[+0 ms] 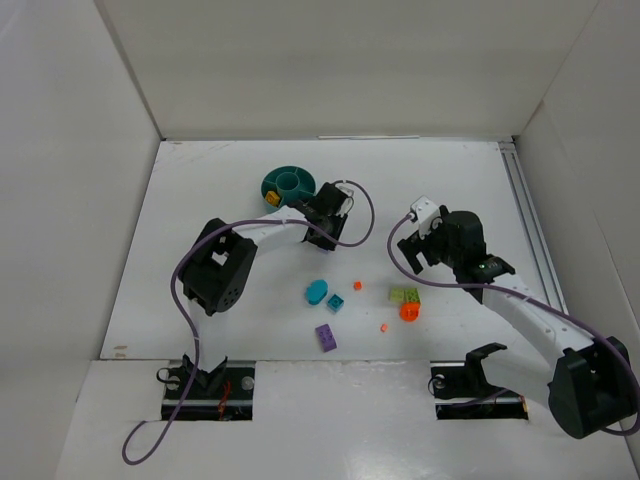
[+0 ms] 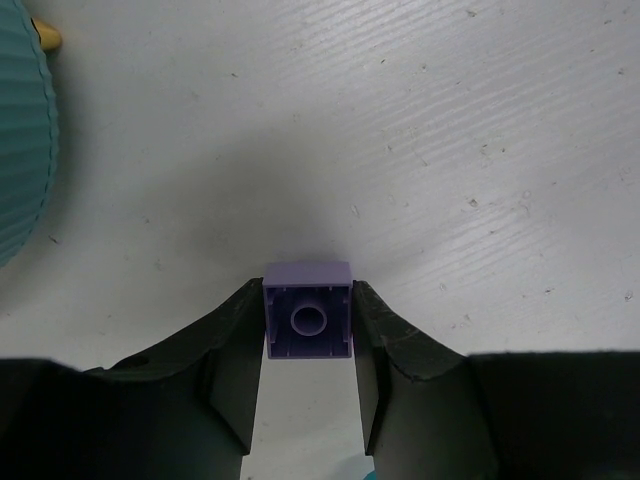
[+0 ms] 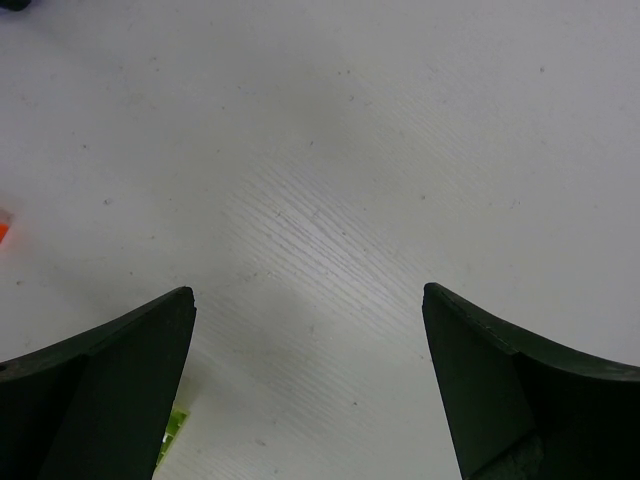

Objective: Sort the legos into containers by color

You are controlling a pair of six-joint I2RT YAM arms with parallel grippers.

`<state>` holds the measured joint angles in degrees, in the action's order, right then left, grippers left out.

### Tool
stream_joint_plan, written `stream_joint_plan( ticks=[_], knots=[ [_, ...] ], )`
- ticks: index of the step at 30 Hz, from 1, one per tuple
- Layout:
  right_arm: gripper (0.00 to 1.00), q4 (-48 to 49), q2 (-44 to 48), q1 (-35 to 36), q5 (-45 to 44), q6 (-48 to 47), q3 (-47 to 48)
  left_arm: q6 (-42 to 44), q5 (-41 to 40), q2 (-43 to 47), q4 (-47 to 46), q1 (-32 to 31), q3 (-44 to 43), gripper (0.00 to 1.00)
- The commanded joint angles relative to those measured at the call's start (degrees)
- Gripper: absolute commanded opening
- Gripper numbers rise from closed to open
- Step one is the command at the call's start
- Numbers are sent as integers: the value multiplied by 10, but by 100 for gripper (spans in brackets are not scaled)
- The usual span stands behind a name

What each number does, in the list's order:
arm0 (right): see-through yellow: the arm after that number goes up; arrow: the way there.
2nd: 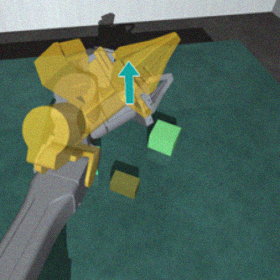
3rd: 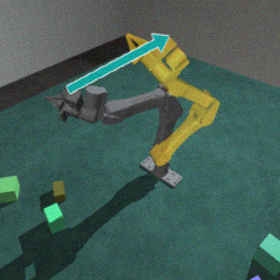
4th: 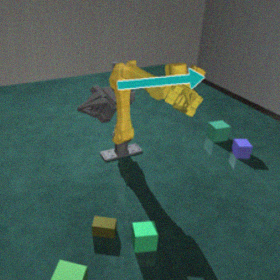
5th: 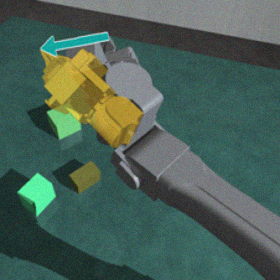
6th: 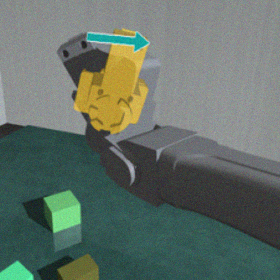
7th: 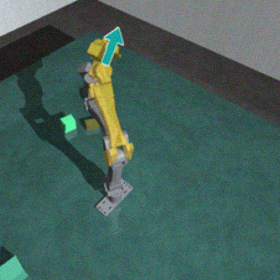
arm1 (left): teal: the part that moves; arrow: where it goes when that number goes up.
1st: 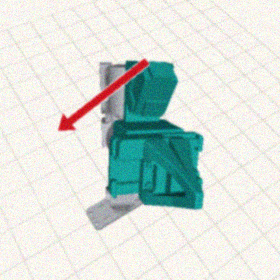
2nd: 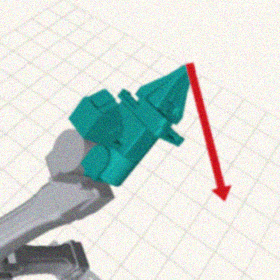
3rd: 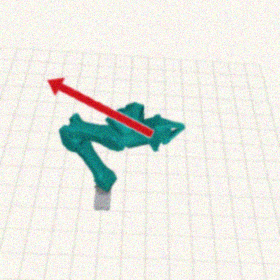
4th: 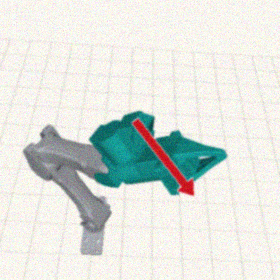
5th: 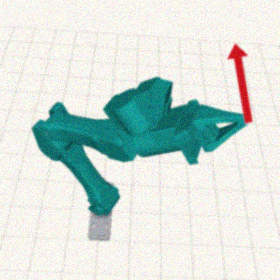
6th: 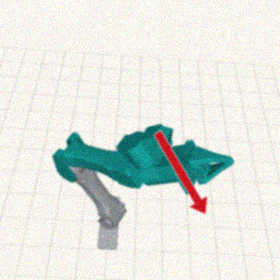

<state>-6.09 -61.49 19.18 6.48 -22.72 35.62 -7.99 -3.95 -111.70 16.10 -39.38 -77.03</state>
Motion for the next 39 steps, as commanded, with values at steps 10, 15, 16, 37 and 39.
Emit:
stream_joint_plan(
  ticks=[10,15,16,37,39],
  knots=[
    [100,10,28,-3,8,-2,-5,-24,-11,105,-11,0,-18,14],
    [100,10,28,-3,3,-7,-5,-34,-11,132,-25,50,-40,13],
    [100,10,28,-3,3,-7,-5,-34,-11,132,-32,59,-50,14],
    [100,10,33,-24,-13,-7,-5,-26,4,140,-31,134,-77,25],
    [100,10,33,-24,-13,-7,-5,-26,4,140,-31,134,-77,27]
  ],
)
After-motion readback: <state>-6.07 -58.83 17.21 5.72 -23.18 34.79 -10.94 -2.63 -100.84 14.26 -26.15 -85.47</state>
